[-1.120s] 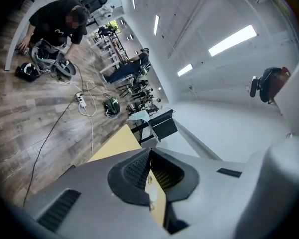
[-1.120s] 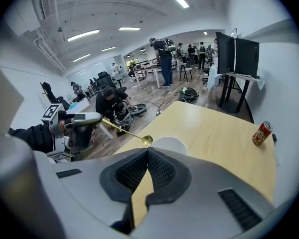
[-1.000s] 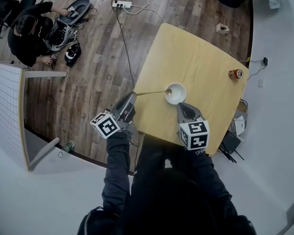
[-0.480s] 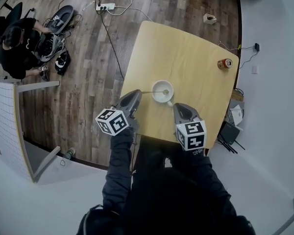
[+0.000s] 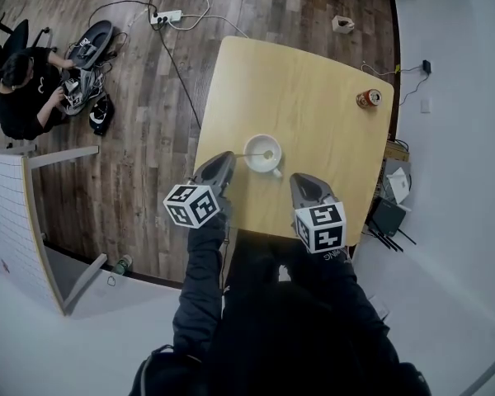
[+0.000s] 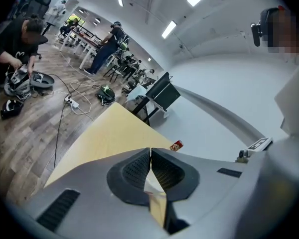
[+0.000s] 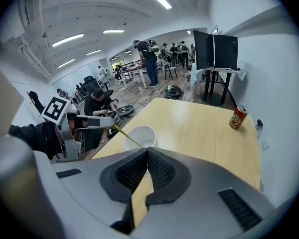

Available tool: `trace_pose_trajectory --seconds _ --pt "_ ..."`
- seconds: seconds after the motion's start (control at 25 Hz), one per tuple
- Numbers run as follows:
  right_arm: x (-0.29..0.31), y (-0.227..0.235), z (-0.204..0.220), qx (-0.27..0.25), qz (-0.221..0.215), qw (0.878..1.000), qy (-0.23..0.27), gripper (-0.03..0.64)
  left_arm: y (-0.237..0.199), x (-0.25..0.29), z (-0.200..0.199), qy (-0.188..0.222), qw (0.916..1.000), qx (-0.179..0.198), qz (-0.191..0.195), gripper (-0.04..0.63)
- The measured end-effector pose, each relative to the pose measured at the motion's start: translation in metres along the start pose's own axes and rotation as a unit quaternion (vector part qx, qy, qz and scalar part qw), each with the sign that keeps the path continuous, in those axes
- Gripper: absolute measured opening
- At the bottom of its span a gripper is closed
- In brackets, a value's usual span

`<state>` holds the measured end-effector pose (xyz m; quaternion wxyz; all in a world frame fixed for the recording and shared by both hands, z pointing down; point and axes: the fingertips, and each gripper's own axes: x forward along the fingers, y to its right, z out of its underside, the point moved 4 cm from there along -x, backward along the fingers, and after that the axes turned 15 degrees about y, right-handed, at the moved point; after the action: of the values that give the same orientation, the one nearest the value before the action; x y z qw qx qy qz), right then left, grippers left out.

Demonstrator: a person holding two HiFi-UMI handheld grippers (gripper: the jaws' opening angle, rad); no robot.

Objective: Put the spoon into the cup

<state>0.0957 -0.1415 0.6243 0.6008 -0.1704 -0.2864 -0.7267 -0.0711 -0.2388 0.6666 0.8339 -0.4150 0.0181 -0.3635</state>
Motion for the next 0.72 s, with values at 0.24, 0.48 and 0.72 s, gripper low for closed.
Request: trace_pose_trajectory --seconds 0.24,0.48,0.72 --pt "-0.007 0.001 0.002 -0.001 -0.010 1.000 0.005 0.020 -0.002 -0.004 0.005 0.010 0.9998 -0.008 -0.016 0.038" --pt "-0.021 -0.003 -0.003 -0.006 -0.028 0.999 0.021 0.020 0.002 -0.023 -0.006 0.037 0.9982 0.000 -0.048 0.164" --pt "-0.044 -0.009 -0.021 -0.017 -0.047 0.997 0.051 0.020 0.037 -0.054 -0.031 0.083 0.9927 0.050 -0.071 0.164"
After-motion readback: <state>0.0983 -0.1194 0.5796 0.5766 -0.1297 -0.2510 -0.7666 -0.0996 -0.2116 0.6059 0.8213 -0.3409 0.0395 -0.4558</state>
